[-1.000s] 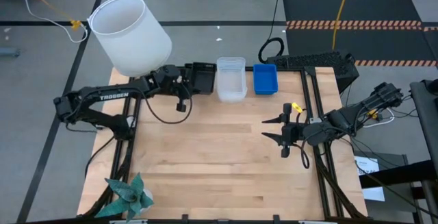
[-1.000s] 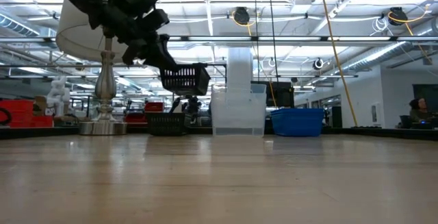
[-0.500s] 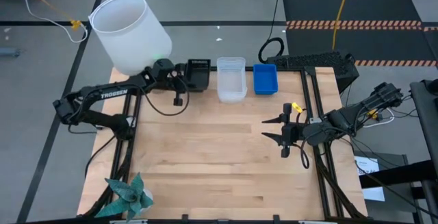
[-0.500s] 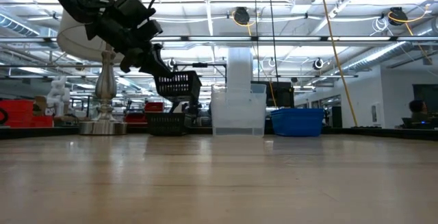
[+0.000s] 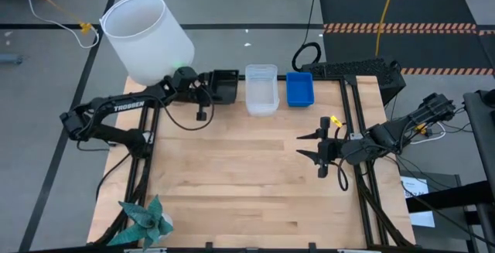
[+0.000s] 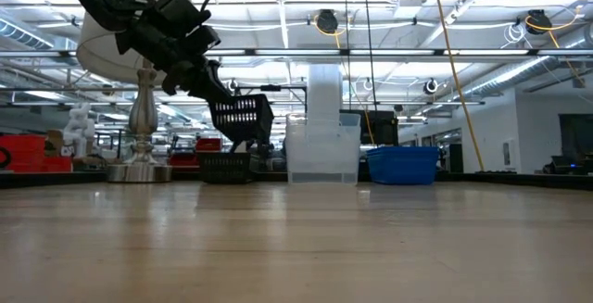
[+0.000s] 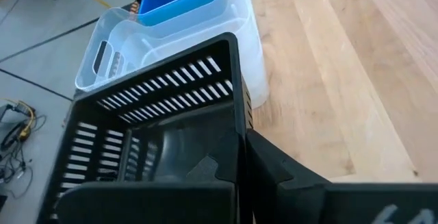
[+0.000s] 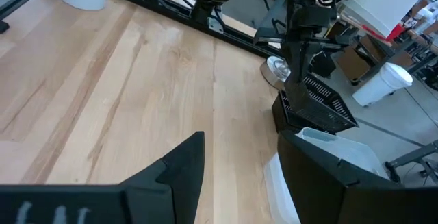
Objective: Stack baskets by color
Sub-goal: Stack the bottom black bin on the stacked black bins
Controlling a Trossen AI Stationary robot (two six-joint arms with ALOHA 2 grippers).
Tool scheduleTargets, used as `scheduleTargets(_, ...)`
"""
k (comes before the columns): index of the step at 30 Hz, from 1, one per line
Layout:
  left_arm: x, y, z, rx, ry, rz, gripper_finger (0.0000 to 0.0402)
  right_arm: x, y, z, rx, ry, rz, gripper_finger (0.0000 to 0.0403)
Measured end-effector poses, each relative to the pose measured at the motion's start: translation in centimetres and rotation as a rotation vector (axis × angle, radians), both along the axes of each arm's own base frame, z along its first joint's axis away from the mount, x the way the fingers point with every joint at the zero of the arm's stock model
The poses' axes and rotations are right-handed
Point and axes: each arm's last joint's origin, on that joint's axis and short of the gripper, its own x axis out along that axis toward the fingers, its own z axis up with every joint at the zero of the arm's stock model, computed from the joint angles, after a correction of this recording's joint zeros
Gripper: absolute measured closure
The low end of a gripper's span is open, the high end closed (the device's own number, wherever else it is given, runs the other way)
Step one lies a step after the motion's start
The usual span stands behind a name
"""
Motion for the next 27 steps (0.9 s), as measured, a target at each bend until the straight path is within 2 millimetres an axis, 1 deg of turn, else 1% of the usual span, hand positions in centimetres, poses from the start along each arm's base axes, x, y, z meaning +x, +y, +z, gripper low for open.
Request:
scheduleTargets(3,0.1,-0.5,-0.5,-0.001,0.014,-0.003,0.0388,0.0,0.0,0.0,0.000,0.000,0.000,0.0225)
scheduleTargets(7,-0.2,-1.0,-2.2,0.005,0.002,-0.003,0.0394,0.0,0.0,0.0,0.000,0.000,0.000,0.0225)
scheduleTargets(11,-0.7,-1.2,-3.5,0.050,-0.033,0.025,0.0386,0.0,0.0,0.0,-0.001,0.000,0.000,0.0225)
scheduleTargets(16,-0.8,-1.3,-3.8,0.070,-0.042,0.024,0.0394,0.0,0.0,0.0,-0.008,0.002,0.004,0.0225)
scheduleTargets(20,-0.8,-1.3,-3.7,0.075,-0.041,0.027,0.0390,0.0,0.0,0.0,-0.010,0.003,0.004,0.0225)
scheduleTargets(22,-1.0,-1.1,-3.8,0.083,-0.034,0.046,0.0386,0.0,0.0,0.0,-0.010,0.003,0.005,0.0225)
scheduleTargets(27,-1.4,-0.5,-3.8,0.096,-0.020,0.079,0.0394,0.0,0.0,0.0,-0.010,0.003,0.005,0.0225)
